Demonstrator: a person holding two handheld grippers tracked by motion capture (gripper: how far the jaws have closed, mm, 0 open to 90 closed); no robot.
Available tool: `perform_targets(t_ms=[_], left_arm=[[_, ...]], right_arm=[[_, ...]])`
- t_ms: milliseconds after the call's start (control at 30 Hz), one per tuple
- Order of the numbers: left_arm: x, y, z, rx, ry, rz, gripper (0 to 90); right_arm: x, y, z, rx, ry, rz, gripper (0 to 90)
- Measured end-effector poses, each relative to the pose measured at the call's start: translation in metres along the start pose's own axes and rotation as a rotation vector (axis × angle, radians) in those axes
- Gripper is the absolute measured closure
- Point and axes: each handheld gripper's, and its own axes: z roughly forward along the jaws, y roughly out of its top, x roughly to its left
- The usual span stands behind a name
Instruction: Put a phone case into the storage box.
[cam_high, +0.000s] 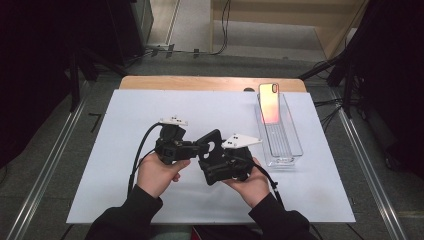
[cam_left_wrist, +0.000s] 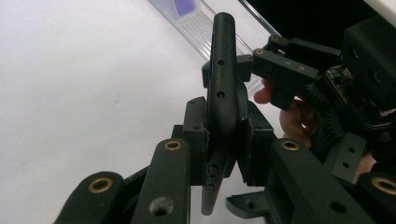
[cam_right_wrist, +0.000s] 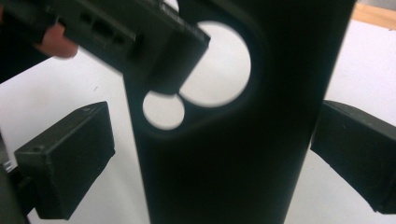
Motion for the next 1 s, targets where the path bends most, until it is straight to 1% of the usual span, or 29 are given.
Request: perform_targets(t_ms=[67, 100, 133, 167, 200, 300, 400, 500, 533, 567, 600, 667, 700, 767, 800, 867, 933, 967, 1000], left_arm=[[-0.002, 0.000, 0.002, 0.007, 0.004, 0.003, 76.4], [-0.002, -0.001, 0.003, 0.006, -0.004, 0.001, 76.4], [-0.003, -0.001, 0.003, 0.007, -0.003, -0.001, 76.4], [-0.004, -0.001, 0.004, 0.005, -0.006, -0.001, 76.4], [-0.004, -0.001, 0.004, 0.006, -0.003, 0.001, 76.3], [-0.004, -0.002, 0.004, 0.006, -0.009, 0.000, 76.0], [-0.003, -0.001, 0.003, 0.003, -0.016, 0.001, 75.2], [-0.004, 0.000, 0.000, 0.001, -0.009, 0.007, 67.2], [-0.005, 0.002, -0.002, 0.007, -0.008, 0.006, 62.3], [-0.005, 0.002, -0.004, 0.002, -0.004, 0.012, 57.9], [-0.005, 0.003, -0.005, -0.003, -0.003, 0.018, 55.5], [-0.005, 0.005, -0.007, 0.006, -0.009, 0.030, 49.7], [-0.005, 0.005, -0.008, 0.020, -0.023, 0.040, 46.6], [-0.004, 0.005, -0.011, 0.015, -0.045, 0.087, 40.7], [-0.003, 0.004, -0.012, 0.021, -0.050, 0.111, 39.1], [-0.002, 0.004, -0.015, 0.020, -0.062, 0.134, 37.7], [0.000, 0.002, -0.017, 0.035, -0.071, 0.172, 35.9], [0.001, 0.001, -0.017, 0.038, -0.073, 0.198, 34.2], [0.001, -0.001, -0.018, 0.038, -0.073, 0.216, 31.8]], right_arm=[[0.000, 0.000, 0.001, -0.007, -0.010, 0.007, 0.0], [0.000, 0.000, 0.001, -0.007, -0.010, 0.010, 0.0], [0.000, 0.000, 0.002, -0.008, -0.015, 0.016, 4.9], [0.000, 0.000, 0.001, -0.013, -0.022, 0.019, 7.5], [-0.001, 0.000, 0.001, -0.015, -0.018, 0.019, 11.0], [0.000, 0.001, 0.000, -0.018, -0.023, 0.000, 11.8], [-0.002, 0.002, 0.000, -0.006, -0.001, 0.008, 12.5], [-0.003, 0.003, 0.000, 0.008, 0.005, 0.006, 12.6], [-0.004, 0.003, -0.001, 0.007, 0.004, 0.008, 12.6], [-0.005, 0.003, -0.001, 0.005, 0.006, 0.006, 12.6], [-0.006, 0.003, -0.001, 0.007, 0.007, 0.006, 12.6], [-0.010, 0.002, -0.001, 0.011, 0.003, 0.007, 12.6], [-0.012, 0.002, -0.001, 0.011, 0.000, 0.006, 12.6], [-0.017, 0.002, -0.002, 0.010, 0.002, 0.015, 12.6], [-0.019, 0.002, -0.003, 0.008, 0.004, 0.018, 12.6], [-0.024, 0.003, -0.006, 0.006, 0.011, 0.027, 12.6], [-0.028, 0.005, -0.008, 0.006, 0.022, 0.018, 12.6], [-0.029, 0.005, -0.009, 0.007, 0.030, 0.020, 12.6], [-0.031, 0.006, -0.010, 0.008, 0.037, 0.012, 12.6]])
